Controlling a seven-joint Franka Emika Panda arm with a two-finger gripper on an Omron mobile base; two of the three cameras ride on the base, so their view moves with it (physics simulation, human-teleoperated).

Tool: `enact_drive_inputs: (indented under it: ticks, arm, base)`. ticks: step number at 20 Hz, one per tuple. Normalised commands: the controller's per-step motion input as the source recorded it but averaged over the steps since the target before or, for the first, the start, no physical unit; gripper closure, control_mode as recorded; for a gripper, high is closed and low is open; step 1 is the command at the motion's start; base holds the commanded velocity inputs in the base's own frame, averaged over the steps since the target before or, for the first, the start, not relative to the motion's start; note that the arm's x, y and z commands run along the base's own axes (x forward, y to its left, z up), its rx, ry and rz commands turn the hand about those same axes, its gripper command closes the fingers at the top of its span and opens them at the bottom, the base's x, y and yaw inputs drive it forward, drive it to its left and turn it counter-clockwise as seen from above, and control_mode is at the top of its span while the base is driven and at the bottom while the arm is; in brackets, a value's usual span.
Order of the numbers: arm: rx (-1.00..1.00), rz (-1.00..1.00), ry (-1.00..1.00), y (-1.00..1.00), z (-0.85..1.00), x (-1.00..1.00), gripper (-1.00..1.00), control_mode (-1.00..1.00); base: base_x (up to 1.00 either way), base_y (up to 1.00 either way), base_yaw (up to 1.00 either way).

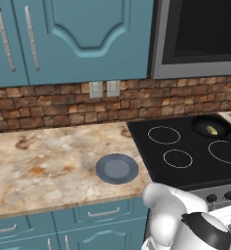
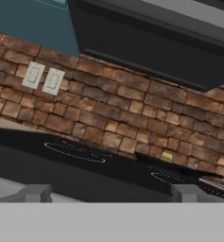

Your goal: Pick up the butter stick and place it in the pan. Then turn on the burner for the pan.

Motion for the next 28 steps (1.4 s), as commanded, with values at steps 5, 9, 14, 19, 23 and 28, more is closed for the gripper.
enact_drive_inputs:
  ticks: [5,9,14,19,23,28]
  arm:
    - [0.0,0.02,0.0,-0.01,-0.18,0.11,-1.0,-1.0]
    - [0.0,0.03,0.0,0.0,-0.08,0.13,-1.0,-1.0]
    - [0.0,0.0,0.0,0.0,-0.18,0.08,-1.0,-1.0]
    - [0.05,0.0,0.0,0.0,-0.12,0.08,-1.0,-1.0]
    - [0.07,0.0,0.06,0.0,0.0,0.1,-1.0,-1.0]
    - [0.06,0.0,0.09,0.0,0.0,0.1,-1.0,-1.0]
  base:
    - [0.0,0.0,0.0]
    - [0.0,0.0,0.0]
    - [0.0,0.0,0.0]
    - [0.0,0.0,0.0]
    - [0.0,0.0,0.0]
    - [0.0,0.0,0.0]
